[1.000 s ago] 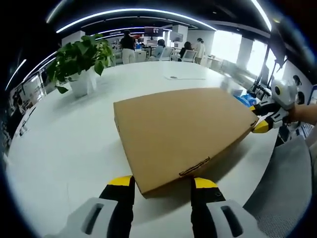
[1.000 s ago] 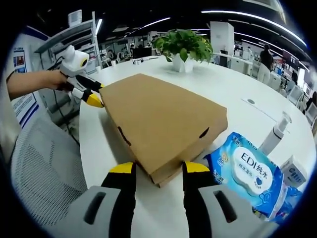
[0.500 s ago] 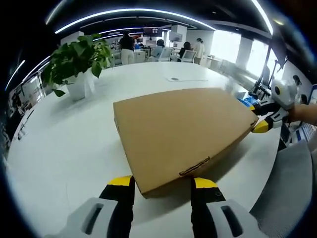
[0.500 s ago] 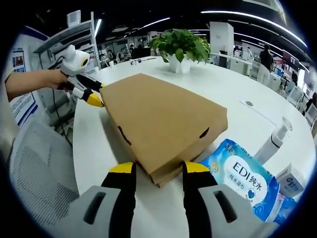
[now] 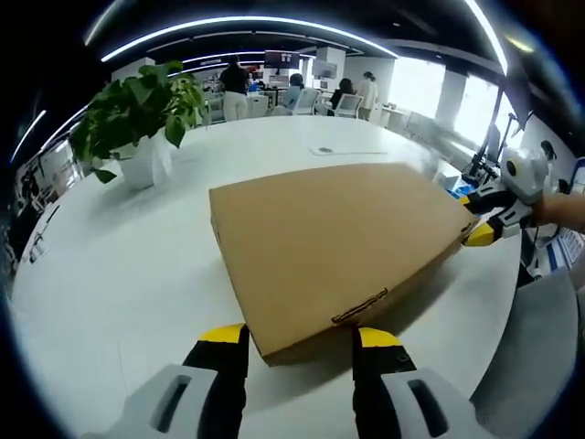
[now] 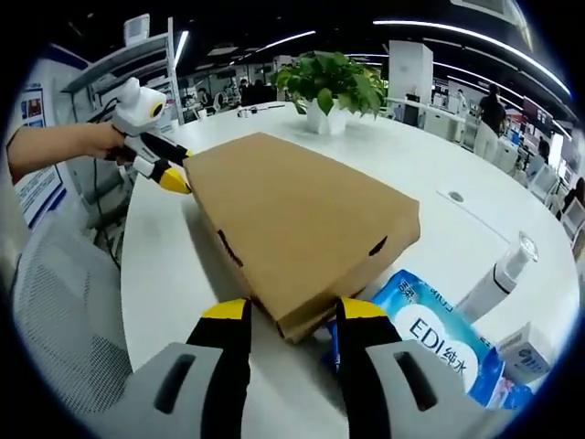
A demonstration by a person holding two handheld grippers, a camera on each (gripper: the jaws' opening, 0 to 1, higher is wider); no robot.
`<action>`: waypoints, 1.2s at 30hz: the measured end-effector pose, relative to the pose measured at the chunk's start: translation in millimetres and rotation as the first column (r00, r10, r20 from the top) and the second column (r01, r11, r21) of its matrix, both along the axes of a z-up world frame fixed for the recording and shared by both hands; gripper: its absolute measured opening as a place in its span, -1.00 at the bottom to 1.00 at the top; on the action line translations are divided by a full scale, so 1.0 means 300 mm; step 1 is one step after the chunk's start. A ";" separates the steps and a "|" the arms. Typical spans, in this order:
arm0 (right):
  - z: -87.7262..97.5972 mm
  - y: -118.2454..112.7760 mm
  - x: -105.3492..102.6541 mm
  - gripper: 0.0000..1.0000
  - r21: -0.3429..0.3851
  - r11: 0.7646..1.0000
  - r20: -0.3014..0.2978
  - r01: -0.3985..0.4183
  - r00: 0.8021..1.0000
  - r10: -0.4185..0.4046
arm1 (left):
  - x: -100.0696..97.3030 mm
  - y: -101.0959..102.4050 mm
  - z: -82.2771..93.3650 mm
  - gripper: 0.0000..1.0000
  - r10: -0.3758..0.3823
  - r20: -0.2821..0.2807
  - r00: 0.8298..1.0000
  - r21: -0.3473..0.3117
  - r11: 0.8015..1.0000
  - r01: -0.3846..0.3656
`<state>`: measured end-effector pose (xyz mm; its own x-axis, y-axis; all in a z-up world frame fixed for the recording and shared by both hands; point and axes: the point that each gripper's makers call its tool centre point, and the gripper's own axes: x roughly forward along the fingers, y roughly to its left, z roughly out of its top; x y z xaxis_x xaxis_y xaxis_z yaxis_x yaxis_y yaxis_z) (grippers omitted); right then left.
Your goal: Operate the shoe box by opening the lid, removing the specified soft item, and placing it in the target area until the item is outside and the box remains undamaged.
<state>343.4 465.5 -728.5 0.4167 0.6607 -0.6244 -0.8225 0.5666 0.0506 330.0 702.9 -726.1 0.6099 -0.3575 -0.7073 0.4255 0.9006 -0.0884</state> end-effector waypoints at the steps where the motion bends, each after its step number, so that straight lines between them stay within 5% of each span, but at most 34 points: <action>1: 0.000 -0.002 0.005 -0.32 -0.002 1.000 0.001 0.000 1.000 0.000 | 0.005 -0.002 0.000 -0.09 -0.001 0.000 1.000 0.000 1.000 0.001; 25: 0.002 -0.018 0.046 -0.30 -0.016 1.000 0.004 0.023 1.000 -0.023 | 0.049 -0.011 -0.005 -0.09 0.014 -0.004 1.000 -0.014 1.000 -0.014; 36: 0.061 -0.034 0.052 -0.16 0.014 0.995 0.044 0.094 0.995 -0.095 | 0.032 -0.005 0.039 -0.06 0.025 0.027 0.999 -0.004 1.000 -0.025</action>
